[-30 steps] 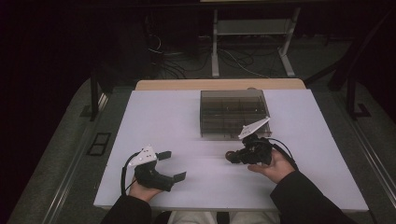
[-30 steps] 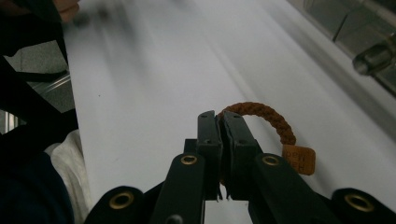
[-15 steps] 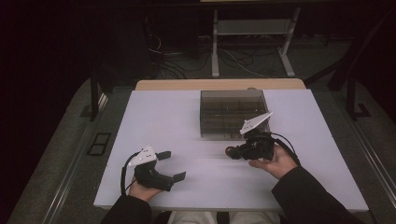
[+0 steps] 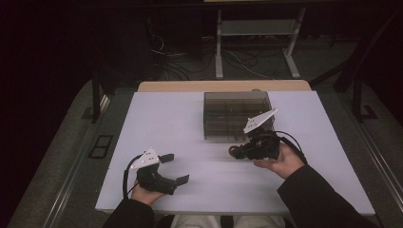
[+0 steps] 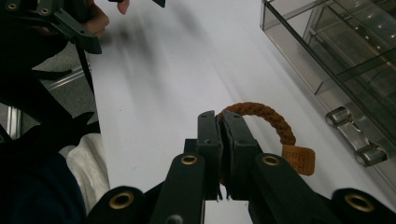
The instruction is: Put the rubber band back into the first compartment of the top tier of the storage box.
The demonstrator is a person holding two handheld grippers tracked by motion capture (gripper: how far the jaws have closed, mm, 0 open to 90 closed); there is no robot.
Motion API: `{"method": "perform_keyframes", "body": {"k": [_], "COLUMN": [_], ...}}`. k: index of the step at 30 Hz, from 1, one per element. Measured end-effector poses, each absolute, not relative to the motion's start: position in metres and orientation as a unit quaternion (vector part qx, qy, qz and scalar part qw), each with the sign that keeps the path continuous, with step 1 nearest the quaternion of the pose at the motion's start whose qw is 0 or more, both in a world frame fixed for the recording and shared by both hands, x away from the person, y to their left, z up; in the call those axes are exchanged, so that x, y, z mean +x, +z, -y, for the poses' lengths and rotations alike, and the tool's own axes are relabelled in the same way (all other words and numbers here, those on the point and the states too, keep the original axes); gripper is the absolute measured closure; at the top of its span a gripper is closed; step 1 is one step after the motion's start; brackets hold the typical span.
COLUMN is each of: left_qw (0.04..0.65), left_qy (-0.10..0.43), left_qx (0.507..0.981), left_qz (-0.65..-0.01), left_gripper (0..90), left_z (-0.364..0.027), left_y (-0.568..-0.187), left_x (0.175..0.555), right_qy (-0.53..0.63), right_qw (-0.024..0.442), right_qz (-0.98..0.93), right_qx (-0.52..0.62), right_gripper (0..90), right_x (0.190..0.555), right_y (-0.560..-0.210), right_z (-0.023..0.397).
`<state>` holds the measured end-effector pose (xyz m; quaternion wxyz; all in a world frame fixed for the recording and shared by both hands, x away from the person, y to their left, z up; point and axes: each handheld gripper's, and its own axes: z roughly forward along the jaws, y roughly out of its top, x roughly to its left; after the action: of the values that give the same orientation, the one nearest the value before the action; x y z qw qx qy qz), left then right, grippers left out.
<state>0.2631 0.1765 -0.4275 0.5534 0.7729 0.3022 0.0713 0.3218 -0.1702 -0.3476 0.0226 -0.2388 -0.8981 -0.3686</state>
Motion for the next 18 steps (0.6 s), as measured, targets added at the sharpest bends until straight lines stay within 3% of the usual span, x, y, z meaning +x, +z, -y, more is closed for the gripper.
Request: {"method": "perform_keyframes", "body": {"k": [18], "left_qw": [0.556], "left_qy": [0.070], "left_qx": [0.771], "left_qz": [-0.304], "left_gripper": [0.0], "left_z": [-0.176], "left_y": [-0.427], "left_x": [0.263], "right_qy": [-0.370], "right_qw": [0.007], "right_qz": [0.902], "right_qx": [-0.224], "right_gripper": [85.2], "right_x": [0.331], "right_y": [-0.324], "right_z": [0.164]}}
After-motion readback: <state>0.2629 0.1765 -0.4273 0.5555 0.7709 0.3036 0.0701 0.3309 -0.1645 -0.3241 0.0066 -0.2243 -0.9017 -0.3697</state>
